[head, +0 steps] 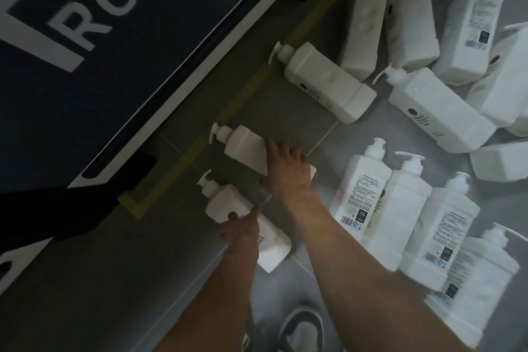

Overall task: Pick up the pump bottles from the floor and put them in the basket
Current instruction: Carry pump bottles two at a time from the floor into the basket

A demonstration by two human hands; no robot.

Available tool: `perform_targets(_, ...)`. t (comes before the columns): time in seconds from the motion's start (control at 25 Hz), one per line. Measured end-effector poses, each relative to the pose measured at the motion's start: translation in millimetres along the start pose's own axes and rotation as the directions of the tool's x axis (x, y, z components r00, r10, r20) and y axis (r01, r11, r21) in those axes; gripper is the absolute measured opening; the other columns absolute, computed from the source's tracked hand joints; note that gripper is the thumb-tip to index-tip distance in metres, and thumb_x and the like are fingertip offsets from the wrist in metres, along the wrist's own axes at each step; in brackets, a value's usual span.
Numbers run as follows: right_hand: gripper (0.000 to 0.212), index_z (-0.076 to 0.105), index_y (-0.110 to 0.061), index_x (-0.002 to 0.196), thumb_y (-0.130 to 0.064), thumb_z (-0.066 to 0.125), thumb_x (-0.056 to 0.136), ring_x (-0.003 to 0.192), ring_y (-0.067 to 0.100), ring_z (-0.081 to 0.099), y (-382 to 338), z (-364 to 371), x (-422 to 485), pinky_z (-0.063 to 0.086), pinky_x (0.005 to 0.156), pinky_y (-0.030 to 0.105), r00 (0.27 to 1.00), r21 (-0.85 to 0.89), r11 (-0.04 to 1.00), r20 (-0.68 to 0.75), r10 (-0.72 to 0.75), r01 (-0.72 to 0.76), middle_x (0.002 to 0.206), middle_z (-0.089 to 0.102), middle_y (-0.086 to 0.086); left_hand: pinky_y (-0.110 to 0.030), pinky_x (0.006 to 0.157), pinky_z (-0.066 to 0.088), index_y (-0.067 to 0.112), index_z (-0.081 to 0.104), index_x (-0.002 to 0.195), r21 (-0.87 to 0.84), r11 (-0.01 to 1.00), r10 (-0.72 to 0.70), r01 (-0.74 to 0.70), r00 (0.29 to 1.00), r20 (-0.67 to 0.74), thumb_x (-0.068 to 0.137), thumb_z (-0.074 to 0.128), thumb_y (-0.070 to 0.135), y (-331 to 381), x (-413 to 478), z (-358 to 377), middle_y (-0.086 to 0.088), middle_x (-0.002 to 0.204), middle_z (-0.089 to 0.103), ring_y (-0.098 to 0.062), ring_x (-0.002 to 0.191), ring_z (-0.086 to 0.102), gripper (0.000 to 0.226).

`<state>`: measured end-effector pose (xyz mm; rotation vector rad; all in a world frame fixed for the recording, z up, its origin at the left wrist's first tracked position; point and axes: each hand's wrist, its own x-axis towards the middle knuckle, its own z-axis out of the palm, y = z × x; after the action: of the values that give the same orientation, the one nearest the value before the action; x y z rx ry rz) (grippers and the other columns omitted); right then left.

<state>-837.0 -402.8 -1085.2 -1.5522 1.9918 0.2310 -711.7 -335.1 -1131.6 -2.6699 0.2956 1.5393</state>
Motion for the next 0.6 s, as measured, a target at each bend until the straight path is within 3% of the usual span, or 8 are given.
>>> perform_targets(0.08, 0.103, 0.017, -0.024, 0.157, -0.045, 0.080, 0.078, 0.124, 0.039, 0.049, -0.4, 6.1, 7.6, 0.042, 0.104, 0.051, 1.000, -0.002, 1.000, 0.020, 0.006, -0.006, 0.141, 0.046, 0.012, -0.043, 0.114, 0.035, -0.010, 0.020, 0.149, 0.075, 0.997, 0.004, 0.001, 0.998, -0.066, 0.085, 0.072, 0.053, 5.5, 1.5, -1.7, -0.028, 0.152, 0.030, -0.039, 0.139, 0.035, 0.104)
perform_targets(0.24, 0.100, 0.021, -0.021, 0.154, -0.042, 0.080, 0.076, 0.123, 0.037, 0.051, -6.9, 12.6, 16.4, 0.043, 0.102, 0.048, 1.000, 0.015, 1.000, -0.006, 0.008, -0.008, 0.140, 0.047, 0.012, -0.041, 0.109, 0.036, -0.012, 0.011, 0.149, 0.054, 0.998, 0.030, -0.025, 0.994, -0.105, 0.083, 0.076, 0.050, 10.7, -2.7, -5.9, -0.027, 0.154, 0.027, -0.037, 0.139, 0.036, 0.111)
perform_targets(0.32, 0.093, 0.028, -0.019, 0.148, -0.041, 0.082, 0.074, 0.118, 0.035, 0.054, -8.3, 11.7, 19.6, 0.045, 0.096, 0.045, 1.000, 0.013, 1.000, -0.021, 0.003, -0.003, 0.134, 0.050, 0.011, -0.042, 0.106, 0.039, -0.010, 0.016, 0.148, 0.092, 0.995, 0.035, -0.027, 0.995, -0.090, 0.082, 0.077, 0.048, 7.6, -0.3, -6.9, -0.027, 0.152, 0.032, -0.038, 0.136, 0.041, 0.107)
perform_targets(0.44, 0.089, 0.032, -0.019, 0.144, -0.041, 0.083, 0.074, 0.115, 0.035, 0.056, -5.8, 4.9, 12.5, 0.048, 0.088, 0.045, 0.999, 0.061, 0.997, -0.001, 0.043, -0.043, 0.130, 0.053, 0.011, -0.036, 0.098, 0.044, -0.003, 0.044, 0.134, 0.087, 0.990, 0.121, -0.115, 0.991, -0.064, 0.078, 0.080, 0.047, 10.8, 2.6, -20.8, -0.021, 0.138, 0.051, -0.036, 0.122, 0.054, 0.084)
perform_targets(0.6, 0.079, 0.036, -0.017, 0.140, -0.039, 0.080, 0.077, 0.110, 0.034, 0.061, -0.7, -27.4, -28.9, 0.049, 0.081, 0.044, 0.995, 0.073, 0.993, -0.033, 0.093, -0.090, 0.125, 0.057, 0.010, -0.044, 0.093, 0.052, 0.004, 0.042, 0.129, -0.019, 0.979, 0.204, -0.205, 0.978, -0.036, 0.065, 0.088, 0.040, 25.9, -32.9, -50.6, -0.016, 0.129, 0.055, -0.037, 0.110, 0.059, 0.087)
